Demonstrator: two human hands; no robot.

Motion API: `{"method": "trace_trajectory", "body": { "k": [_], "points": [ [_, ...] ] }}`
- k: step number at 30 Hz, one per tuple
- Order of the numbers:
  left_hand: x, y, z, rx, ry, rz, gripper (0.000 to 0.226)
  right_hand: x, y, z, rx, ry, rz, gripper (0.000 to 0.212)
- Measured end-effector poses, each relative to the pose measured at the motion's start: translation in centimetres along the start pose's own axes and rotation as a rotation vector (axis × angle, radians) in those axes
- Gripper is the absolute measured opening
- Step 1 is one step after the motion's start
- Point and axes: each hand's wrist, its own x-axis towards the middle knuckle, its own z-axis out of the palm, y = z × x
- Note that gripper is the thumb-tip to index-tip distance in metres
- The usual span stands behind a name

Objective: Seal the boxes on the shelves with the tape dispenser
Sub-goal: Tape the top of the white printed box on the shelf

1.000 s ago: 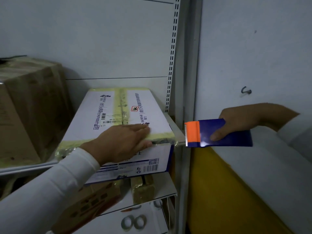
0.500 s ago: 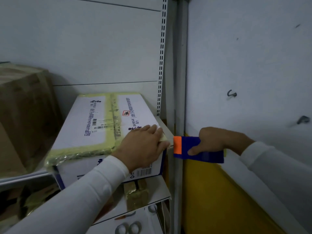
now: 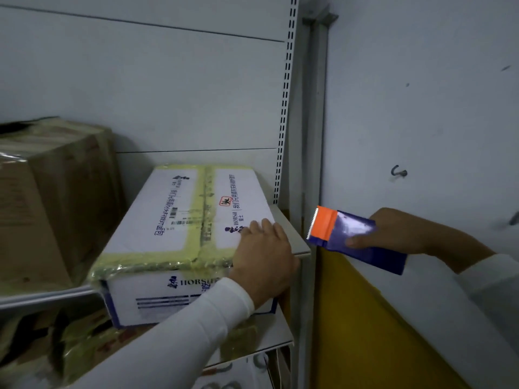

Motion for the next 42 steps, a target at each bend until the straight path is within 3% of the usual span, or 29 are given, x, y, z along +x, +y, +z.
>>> {"method": "trace_trajectory", "body": {
  "k": [6,10,12,15,17,21,24,28,35,39,42],
  "points": [
    [-4.9,-3.3,-0.5,-0.024,0.038,0.383,0.07,-0.8,-1.9,-2.7,0.241,-0.034,-0.048,0.037],
    [-5.7,-9.5,-1.3,-0.21,0.005,0.546,0.067,-0.3,-4.4,-2.5,0.214,-0.089,-0.095,0.034],
    [-6.0,-13.5,-1.5,-0.325,-0.068,0.485,0.062,0.2,-5.1,-1.9,0.164,-0.085,-0.104,0.036],
    [-6.8,-18.2,-1.1,-0.323,-0.19,0.225,0.05,0.4,-5.5,-0.9,0.119,-0.093,-0.105,0.044],
    [-6.9,-19.0,-1.1,-0.2,-0.116,0.05,0.032,0.4,-5.3,-0.6,0.127,-0.103,-0.091,0.045],
    [-5.0,-16.2,0.1,-0.092,0.172,-0.196,0.054,0.2,-5.2,-0.9,0.172,-0.09,-0.072,0.044],
    [-2.7,-13.2,2.2,-0.115,0.1,-0.219,0.066,-0.2,-5.3,-1.0,0.175,-0.091,-0.091,0.041],
    [-1.4,-12.3,3.6,0.078,0.078,-0.129,0.048,-1.0,-4.7,-1.7,0.184,-0.074,-0.098,0.035],
    [-3.9,-14.1,2.9,-0.09,0.313,0.187,0.056,-2.4,-3.1,-4.2,0.247,-0.009,-0.051,0.037],
    [-3.7,-17.6,2.6,-0.191,0.197,0.353,0.059,-2.5,-3.3,-4.1,0.219,-0.073,-0.043,0.042],
    [-3.9,-20.4,2.9,-0.203,0.117,0.269,0.075,-2.9,-3.1,-4.0,0.219,-0.084,-0.05,0.039]
  ]
}}
